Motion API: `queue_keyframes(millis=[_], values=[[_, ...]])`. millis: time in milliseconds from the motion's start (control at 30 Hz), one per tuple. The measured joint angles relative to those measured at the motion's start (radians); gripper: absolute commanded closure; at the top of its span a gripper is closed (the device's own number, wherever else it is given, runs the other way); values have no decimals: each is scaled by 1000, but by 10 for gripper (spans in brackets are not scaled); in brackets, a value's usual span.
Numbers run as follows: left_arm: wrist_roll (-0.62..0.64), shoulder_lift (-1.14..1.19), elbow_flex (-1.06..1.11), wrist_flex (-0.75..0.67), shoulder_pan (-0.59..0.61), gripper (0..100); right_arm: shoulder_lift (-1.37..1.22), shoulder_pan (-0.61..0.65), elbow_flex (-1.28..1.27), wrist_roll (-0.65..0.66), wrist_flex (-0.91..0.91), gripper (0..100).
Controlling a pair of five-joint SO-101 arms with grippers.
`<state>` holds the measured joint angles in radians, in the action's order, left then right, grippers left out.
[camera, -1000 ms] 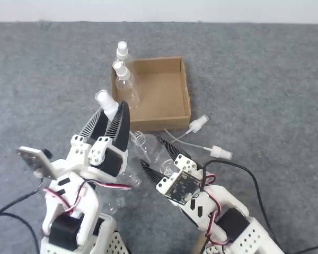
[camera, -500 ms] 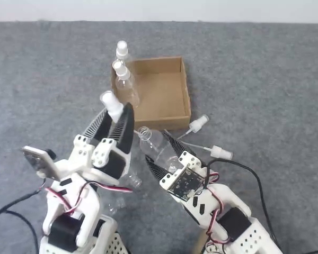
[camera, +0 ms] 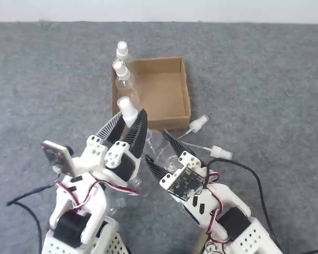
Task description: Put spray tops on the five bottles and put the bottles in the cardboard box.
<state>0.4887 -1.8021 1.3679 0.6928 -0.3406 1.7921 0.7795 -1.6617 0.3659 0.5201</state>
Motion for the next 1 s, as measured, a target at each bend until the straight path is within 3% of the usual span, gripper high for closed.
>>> queue_keyframes(millis=[467, 1000], values=[[-94, 0, 97, -57, -84, 988, 0, -60, 0, -34, -3, 992], [-115, 0, 100, -69, -84, 987, 0, -66, 0, -38, -3, 992]])
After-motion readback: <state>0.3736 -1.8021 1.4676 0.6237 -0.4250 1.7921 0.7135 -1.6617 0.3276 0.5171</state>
